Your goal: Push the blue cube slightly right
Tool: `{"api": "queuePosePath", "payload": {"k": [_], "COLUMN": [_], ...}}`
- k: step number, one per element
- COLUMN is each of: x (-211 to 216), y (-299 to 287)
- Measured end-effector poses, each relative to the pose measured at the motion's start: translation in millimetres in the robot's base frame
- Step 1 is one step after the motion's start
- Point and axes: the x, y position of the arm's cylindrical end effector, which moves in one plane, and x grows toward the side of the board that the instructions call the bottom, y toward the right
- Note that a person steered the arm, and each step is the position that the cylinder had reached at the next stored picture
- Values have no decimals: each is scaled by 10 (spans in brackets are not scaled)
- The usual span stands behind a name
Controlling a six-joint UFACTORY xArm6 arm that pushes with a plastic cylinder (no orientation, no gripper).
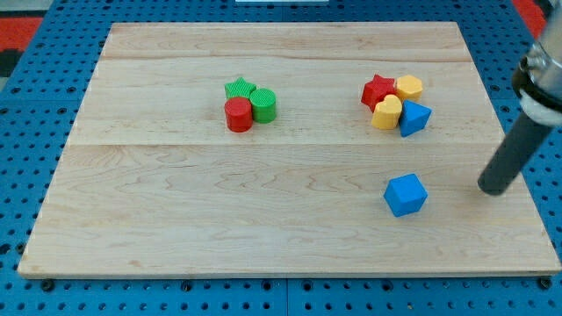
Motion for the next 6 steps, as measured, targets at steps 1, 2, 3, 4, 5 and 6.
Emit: {"api": "queuePosePath", "payload": {"k": [1, 2, 3, 4, 5, 6], "x": [434, 577, 464, 285, 92, 26], "y": [-624, -1335, -1395, -1371, -1303, -1038]}}
